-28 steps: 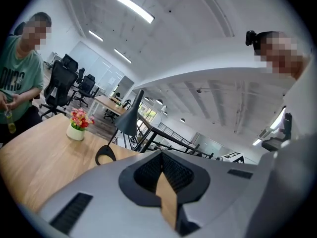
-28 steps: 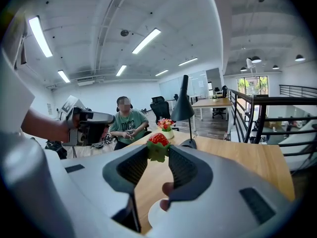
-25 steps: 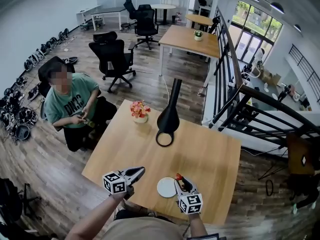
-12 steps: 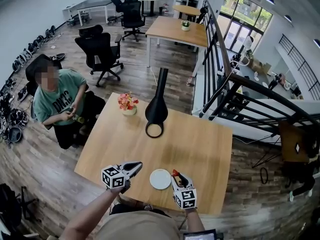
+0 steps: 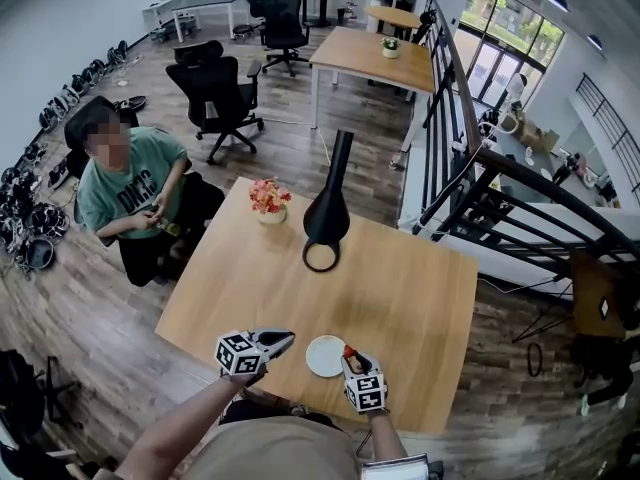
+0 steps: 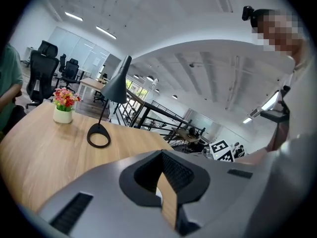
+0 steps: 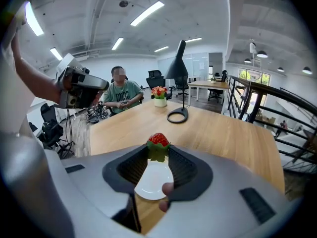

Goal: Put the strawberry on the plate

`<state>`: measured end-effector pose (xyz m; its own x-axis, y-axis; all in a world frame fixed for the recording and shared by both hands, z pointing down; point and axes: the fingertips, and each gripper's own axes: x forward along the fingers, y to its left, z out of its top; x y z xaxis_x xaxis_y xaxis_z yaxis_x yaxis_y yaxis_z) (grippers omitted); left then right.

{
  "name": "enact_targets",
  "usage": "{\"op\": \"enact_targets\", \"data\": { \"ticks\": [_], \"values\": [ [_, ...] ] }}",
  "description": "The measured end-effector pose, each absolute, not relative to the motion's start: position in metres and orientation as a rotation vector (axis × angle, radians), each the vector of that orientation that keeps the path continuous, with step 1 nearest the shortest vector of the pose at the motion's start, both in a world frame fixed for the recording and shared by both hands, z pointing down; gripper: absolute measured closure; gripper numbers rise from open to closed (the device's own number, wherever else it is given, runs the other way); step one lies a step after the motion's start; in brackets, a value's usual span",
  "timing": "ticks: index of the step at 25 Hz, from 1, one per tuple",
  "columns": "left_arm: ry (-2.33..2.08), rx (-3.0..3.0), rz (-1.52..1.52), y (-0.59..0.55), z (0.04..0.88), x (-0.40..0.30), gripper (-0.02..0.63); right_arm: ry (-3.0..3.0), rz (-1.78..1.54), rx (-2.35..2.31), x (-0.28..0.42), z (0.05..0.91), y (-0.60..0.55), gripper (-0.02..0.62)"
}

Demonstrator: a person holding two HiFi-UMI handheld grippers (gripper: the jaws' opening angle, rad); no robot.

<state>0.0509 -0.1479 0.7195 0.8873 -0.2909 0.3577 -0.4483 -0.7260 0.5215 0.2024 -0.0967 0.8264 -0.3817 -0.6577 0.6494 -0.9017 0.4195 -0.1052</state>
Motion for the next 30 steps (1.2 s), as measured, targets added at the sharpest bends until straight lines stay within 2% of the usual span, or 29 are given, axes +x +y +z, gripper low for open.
{"op": "enact_targets", "data": {
  "ticks": [11, 30],
  "values": [
    [-0.583, 2.386, 0.428, -0.144, 0.757, 0.054, 0.604, -2.059, 0.735, 1.126, 0.178, 0.925, -0.095, 0.457],
    [-0.629, 2.371, 0.448, -0.13, 0.771, 0.04, 0.606, -1.83, 0.891, 1.068, 0.16, 1.005, -0.085, 0.456]
  ]
}}
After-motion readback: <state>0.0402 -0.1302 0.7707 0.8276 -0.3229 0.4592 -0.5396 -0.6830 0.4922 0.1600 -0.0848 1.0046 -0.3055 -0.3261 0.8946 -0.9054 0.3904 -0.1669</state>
